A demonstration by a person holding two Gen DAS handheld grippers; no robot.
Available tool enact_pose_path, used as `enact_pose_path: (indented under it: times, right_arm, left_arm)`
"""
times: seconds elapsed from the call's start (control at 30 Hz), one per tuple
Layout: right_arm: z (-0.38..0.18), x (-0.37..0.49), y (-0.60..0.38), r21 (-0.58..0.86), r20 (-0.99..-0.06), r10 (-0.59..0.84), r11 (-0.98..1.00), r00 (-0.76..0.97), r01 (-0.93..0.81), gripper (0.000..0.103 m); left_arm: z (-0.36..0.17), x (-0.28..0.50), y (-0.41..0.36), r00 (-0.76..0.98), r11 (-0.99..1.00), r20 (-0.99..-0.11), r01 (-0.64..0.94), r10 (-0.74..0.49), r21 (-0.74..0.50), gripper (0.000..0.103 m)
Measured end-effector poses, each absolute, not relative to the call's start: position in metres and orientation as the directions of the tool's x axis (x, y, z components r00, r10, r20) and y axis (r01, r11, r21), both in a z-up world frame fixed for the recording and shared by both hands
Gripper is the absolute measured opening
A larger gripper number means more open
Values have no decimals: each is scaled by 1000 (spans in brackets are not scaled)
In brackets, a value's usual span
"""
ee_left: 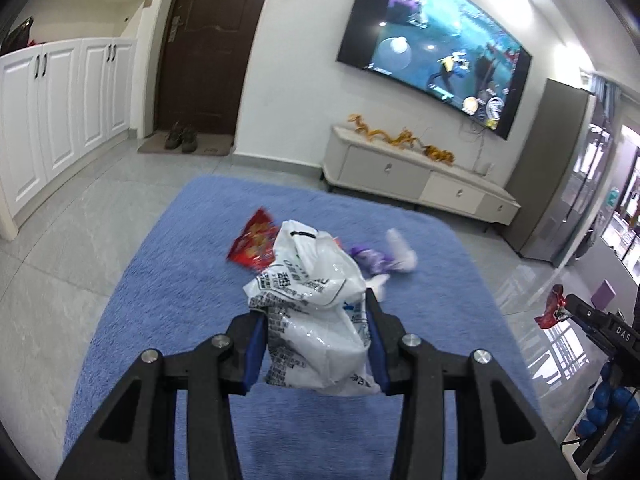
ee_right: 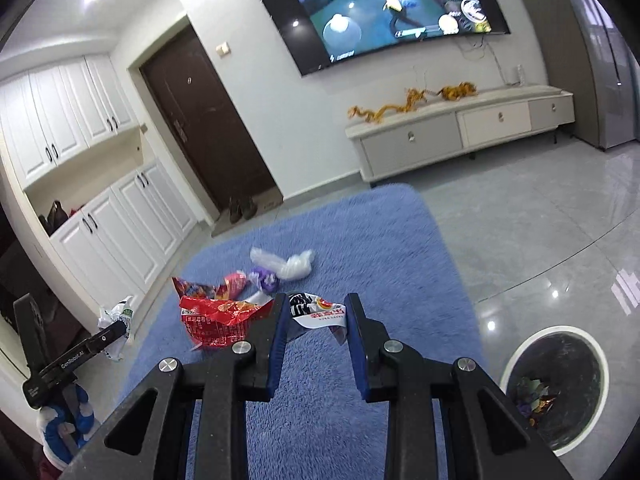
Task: Collect trash
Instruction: 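Carry both items over the bin and open both tools to drop them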
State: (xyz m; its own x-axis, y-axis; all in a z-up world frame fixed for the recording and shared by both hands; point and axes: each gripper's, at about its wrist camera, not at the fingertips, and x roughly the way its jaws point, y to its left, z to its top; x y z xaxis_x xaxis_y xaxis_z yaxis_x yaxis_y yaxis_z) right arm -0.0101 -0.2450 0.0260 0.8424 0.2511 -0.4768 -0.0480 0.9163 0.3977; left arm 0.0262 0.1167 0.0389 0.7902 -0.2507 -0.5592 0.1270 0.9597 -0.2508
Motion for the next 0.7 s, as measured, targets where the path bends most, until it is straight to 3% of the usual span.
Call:
enact_pose_path:
  times: [0.4, 0.7]
  right_arm:
    - [44, -74, -326, 395, -407, 66, 912, 911, 110, 26]
    - [21, -101, -395, 344, -432, -137, 889, 892, 303, 26]
  left_arm:
    - [75, 22, 8, 752, 917, -526, 328, -398, -226, 41]
    - [70, 26, -120, 651, 853, -579, 496, -491, -165, 41]
